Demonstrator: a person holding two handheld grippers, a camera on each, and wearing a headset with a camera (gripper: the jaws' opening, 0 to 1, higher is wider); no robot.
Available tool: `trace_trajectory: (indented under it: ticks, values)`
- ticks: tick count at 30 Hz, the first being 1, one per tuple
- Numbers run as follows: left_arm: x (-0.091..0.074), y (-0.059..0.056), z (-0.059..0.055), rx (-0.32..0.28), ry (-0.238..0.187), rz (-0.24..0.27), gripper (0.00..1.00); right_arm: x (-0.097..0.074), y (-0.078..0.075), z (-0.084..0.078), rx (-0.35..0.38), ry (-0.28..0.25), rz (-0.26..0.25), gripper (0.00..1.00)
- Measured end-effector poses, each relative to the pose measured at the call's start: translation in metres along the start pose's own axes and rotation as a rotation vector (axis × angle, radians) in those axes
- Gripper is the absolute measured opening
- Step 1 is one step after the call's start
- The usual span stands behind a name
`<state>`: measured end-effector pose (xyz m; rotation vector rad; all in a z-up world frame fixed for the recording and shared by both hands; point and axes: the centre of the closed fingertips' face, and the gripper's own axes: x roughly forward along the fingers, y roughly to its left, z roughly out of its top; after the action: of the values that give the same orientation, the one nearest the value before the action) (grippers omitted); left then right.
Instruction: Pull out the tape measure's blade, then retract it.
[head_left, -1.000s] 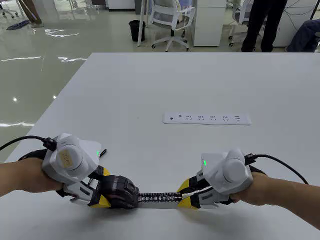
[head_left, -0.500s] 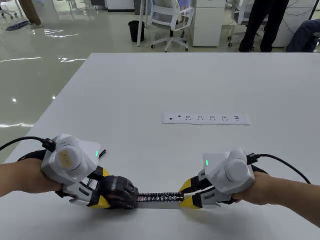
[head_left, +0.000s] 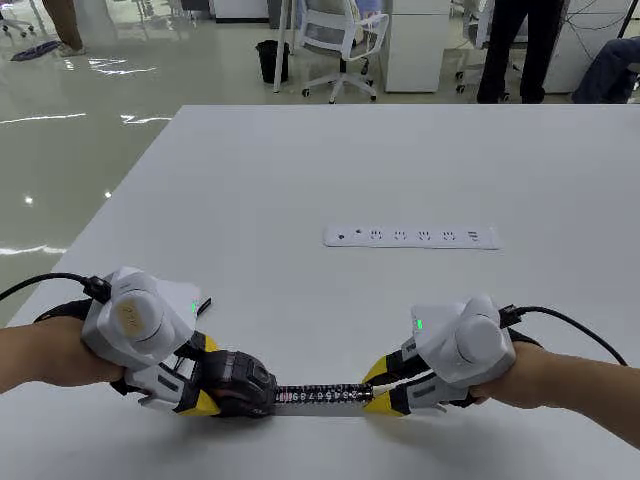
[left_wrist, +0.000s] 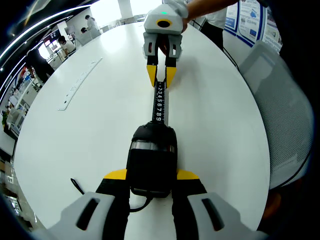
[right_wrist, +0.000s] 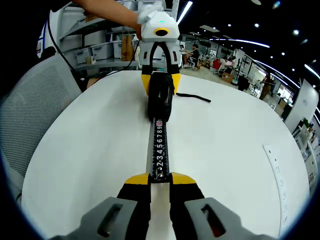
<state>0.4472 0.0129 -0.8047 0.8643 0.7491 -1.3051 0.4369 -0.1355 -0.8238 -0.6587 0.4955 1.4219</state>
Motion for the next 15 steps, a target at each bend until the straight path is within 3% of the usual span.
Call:
trace_trajectory:
  ticks: [15]
  values:
    - [-0.0002, -0.0011, 0.0008, -0.002, -0.001, 0.006, 0.27, -0.0054, 0.0003, -0.0047, 0.001, 0.002, -0.002, 0.12]
